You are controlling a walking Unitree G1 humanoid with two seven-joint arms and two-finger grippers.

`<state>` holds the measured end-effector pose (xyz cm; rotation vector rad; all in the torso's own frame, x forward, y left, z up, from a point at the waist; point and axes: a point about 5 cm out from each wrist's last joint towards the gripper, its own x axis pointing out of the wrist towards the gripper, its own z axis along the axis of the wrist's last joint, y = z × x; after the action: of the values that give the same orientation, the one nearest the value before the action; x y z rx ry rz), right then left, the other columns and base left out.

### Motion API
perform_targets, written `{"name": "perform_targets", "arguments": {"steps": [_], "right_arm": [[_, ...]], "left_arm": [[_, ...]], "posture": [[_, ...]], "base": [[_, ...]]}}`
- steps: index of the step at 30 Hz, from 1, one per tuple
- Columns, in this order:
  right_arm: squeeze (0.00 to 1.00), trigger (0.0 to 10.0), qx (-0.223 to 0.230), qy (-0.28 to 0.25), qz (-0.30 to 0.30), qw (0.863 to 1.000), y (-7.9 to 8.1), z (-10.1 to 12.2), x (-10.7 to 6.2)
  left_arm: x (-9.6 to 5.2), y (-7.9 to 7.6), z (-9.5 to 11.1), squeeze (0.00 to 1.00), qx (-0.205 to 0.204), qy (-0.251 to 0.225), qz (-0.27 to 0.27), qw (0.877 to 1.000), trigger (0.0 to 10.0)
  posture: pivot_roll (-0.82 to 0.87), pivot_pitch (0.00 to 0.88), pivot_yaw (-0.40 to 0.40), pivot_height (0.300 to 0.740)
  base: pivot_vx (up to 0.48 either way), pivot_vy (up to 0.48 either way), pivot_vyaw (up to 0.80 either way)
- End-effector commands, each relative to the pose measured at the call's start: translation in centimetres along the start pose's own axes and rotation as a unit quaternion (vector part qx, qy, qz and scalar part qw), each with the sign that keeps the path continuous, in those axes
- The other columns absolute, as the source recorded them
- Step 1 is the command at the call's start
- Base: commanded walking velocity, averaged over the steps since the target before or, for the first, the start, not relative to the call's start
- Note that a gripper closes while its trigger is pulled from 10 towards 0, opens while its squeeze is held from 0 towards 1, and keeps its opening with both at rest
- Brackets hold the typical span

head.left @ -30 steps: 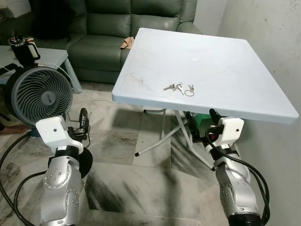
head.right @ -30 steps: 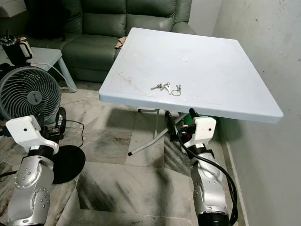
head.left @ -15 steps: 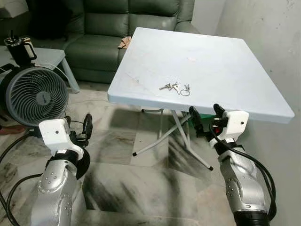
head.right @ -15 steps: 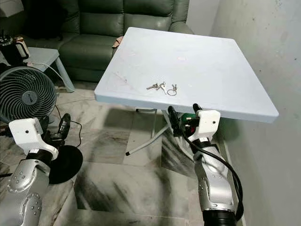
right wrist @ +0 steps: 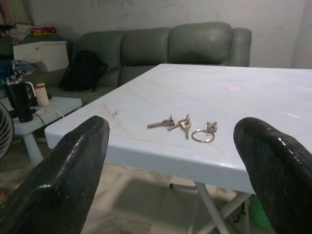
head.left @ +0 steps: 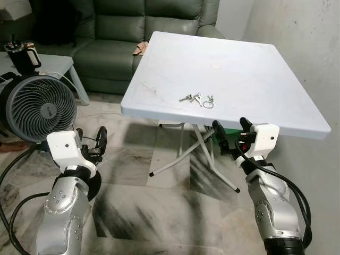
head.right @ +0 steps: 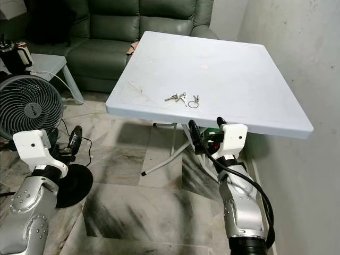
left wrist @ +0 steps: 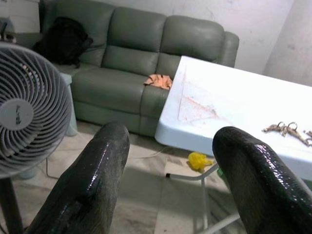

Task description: Hang keys on a hook

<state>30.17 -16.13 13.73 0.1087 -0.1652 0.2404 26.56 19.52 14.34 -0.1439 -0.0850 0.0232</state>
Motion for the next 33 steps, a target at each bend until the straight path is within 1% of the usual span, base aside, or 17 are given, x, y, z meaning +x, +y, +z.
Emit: {"name": "perform_targets", "arguments": {"steps": [1,13,33], "right_arm": [[0.0,10.0,-0.004,-0.013,0.005,1.0,0.2,0.82,0.24],[0.0,10.0,-0.007,-0.012,0.01,1.0,0.25,0.8,0.29],[0.0,10.0,-0.013,-0.008,0.019,1.0,0.2,0.8,0.16]], "left_arm": [[0.25,-0.2,0.56,0.0,0.003,-0.007,-0.006,1.0,10.0],[0.39,-0.74,0.45,0.0,0.004,-0.006,-0.02,1.0,10.0],[0.37,-1.16,0.11,0.0,0.008,0.001,-0.031,0.999,10.0]], "posture": [[-0.06,0.0,-0.034,0.74],[-0.06,0.0,-0.035,0.74],[-0.07,0.0,-0.038,0.74]], "base": [[0.345,0.0,0.0],[0.356,0.0,0.0],[0.362,0.0,0.0]]}}
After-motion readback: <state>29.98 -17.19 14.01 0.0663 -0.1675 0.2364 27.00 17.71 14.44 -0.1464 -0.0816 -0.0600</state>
